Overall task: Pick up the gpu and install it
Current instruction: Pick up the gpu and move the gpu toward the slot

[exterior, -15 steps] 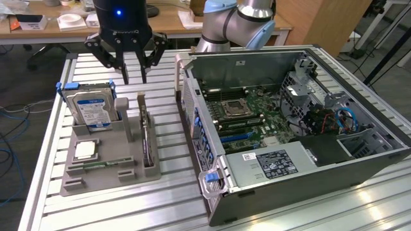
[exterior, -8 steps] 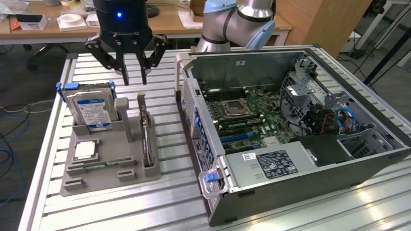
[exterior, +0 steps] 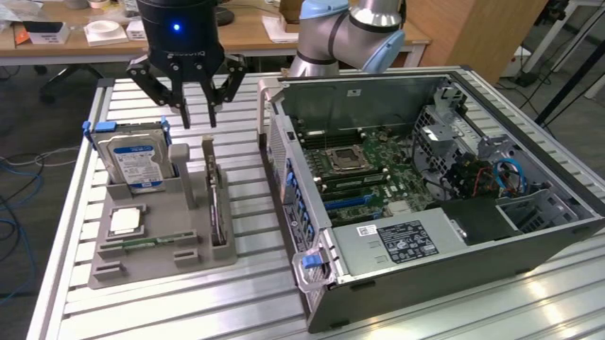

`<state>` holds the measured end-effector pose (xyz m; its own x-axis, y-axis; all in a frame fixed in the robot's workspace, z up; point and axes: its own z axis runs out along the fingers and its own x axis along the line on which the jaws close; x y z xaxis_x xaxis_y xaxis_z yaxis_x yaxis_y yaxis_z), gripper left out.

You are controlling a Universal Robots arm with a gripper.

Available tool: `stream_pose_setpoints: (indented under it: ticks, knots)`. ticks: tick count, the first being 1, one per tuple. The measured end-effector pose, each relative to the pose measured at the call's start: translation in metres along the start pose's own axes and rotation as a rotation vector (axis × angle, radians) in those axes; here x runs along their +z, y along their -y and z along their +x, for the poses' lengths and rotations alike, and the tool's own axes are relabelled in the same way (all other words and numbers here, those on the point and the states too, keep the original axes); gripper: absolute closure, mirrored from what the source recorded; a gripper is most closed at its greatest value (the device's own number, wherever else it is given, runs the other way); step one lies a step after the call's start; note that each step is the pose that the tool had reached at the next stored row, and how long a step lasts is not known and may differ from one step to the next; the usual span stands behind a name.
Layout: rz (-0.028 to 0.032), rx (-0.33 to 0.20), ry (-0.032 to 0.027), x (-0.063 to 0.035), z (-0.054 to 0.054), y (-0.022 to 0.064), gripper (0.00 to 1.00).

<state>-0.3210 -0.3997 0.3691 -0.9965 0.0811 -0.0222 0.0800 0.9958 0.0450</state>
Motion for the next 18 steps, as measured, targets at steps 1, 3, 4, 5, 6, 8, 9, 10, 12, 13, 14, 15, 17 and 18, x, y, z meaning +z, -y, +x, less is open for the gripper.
stream_pose_setpoints:
  ticks: [1,3,4,5,6,8,9,10,12,13,14,15,17,18]
  knots:
    - [0.0000,0.000,-0.0001,0.0008,0.000,0.0000,0.58]
    - [0.0000,0.000,-0.0001,0.0024,0.000,0.0001,0.58]
    - [0.0000,0.000,-0.0001,0.0032,0.000,0.0001,0.58]
    - [0.0000,0.000,-0.0001,0.0040,0.000,0.0002,0.58]
    - [0.0000,0.000,0.0000,0.0048,0.000,0.0002,0.58]
    - [0.0000,0.000,-0.0001,0.0064,0.000,0.0003,0.58]
    - [0.0001,0.000,-0.0001,0.0071,0.000,0.0003,0.58]
    - [0.0001,0.000,-0.0001,0.0078,0.000,0.0004,0.58]
    - [0.0001,0.000,-0.0001,0.0092,0.000,0.0004,0.58]
    - [0.0000,0.000,-0.0001,0.0099,0.000,0.0005,0.58]
    - [0.0001,0.000,-0.0001,0.0106,0.000,0.0005,0.58]
    - [0.0001,0.000,-0.0001,0.0112,0.000,0.0005,0.58]
    - [0.0001,0.000,-0.0001,0.0127,0.000,0.0006,0.58]
    - [0.0000,0.000,-0.0001,0.0134,0.000,0.0006,0.58]
